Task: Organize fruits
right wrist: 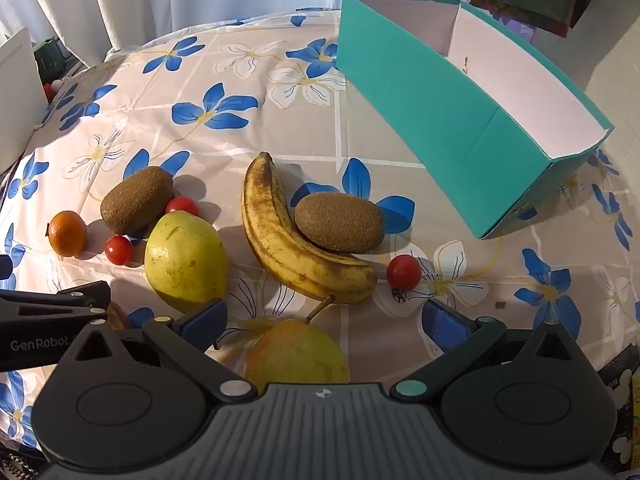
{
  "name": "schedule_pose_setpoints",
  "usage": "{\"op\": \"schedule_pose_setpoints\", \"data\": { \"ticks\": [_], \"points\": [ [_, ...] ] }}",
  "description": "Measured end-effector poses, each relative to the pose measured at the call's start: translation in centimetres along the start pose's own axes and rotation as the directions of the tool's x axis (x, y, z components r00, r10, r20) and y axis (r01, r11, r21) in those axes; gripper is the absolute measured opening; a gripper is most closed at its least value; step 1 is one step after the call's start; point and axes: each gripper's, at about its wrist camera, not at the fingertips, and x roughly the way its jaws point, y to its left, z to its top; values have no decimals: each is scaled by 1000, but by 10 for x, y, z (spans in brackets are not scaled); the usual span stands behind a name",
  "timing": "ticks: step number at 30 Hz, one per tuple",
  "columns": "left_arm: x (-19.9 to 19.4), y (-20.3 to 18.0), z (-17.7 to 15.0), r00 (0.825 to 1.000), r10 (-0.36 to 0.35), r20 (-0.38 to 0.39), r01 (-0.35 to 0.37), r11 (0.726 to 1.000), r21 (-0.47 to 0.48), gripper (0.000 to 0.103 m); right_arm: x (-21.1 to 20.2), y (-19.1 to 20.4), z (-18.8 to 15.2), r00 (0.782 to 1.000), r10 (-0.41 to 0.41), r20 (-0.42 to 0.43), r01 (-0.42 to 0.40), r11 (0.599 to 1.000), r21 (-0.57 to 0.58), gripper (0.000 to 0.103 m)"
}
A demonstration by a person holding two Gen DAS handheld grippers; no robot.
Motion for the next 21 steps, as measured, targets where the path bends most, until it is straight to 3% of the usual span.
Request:
{"op": "schedule_pose_setpoints", "data": {
  "ticks": [21],
  "points": [
    [1, 3, -3, 1000, -3, -6, 3, 1000, -1, 103, -1, 1, 0, 1000, 0, 0, 0, 1000, -1, 103]
  ]
}}
